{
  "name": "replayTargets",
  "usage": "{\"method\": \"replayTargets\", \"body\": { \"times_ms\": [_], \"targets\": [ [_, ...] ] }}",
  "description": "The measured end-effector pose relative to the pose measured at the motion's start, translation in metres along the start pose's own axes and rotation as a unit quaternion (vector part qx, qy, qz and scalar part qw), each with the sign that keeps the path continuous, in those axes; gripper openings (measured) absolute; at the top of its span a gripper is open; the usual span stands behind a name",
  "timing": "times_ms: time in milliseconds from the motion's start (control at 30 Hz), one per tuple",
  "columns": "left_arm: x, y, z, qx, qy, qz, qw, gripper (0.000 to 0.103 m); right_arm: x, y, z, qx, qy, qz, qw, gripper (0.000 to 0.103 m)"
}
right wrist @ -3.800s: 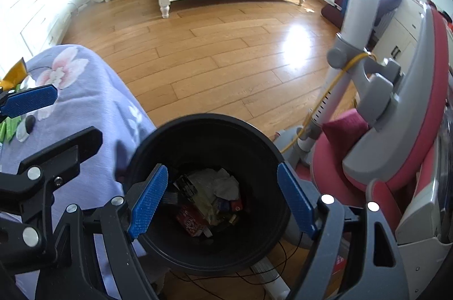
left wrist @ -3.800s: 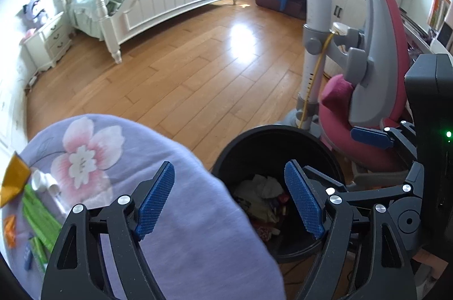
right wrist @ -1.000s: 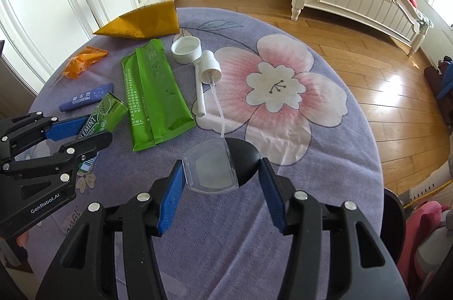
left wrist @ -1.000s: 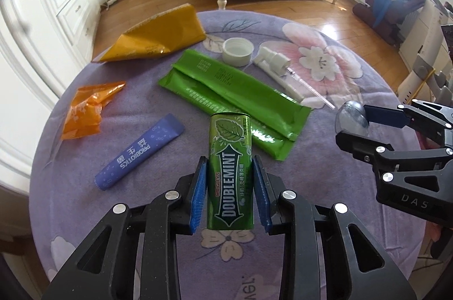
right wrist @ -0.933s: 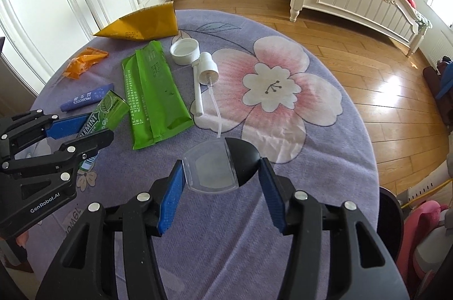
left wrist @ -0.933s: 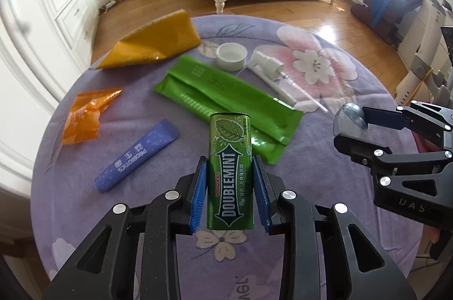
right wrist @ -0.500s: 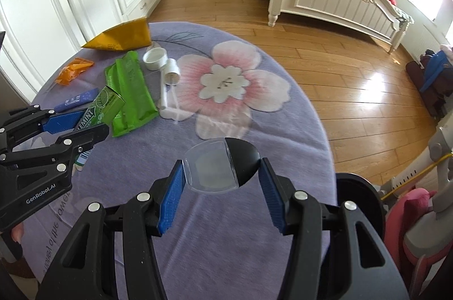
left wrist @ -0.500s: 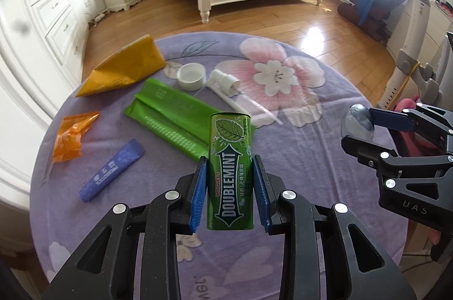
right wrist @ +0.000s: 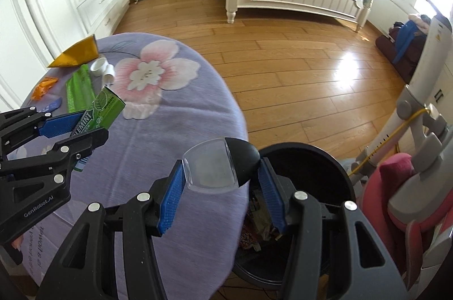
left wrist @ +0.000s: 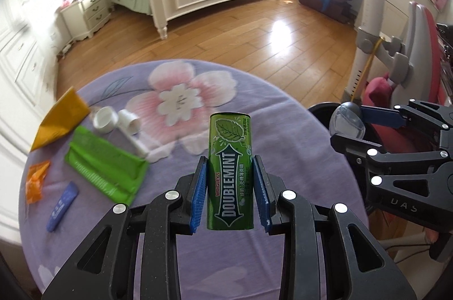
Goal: Collect trash
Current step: 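Carry the gum box and clear lid over the black bin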
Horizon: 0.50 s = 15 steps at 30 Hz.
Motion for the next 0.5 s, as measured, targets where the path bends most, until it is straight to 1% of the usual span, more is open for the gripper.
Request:
{"method": "replayTargets", "body": {
  "times_ms": [133, 500],
  "targets": [
    [0.030, 0.009, -0.002, 0.003, -0.010, -0.024, 0.9997, 0.032, 0.023, -0.008, 0.001, -0.001, -0.009, -0.018, 1.000, 0.052],
    [0.082, 0.029, -0.014, 0.005, -0.033, -0.056, 0.9979, 0.032, 0.070, -0.026, 0.002, -0.005, -0.025, -0.054, 0.998, 0.052]
  ]
}}
Point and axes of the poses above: each gripper's, at about its wrist camera, not at the fingertips, and z roughly against the way its jaws point, x to its right, y to its top, the point moved 2 cm from there along -z, roughly the way its jaws point
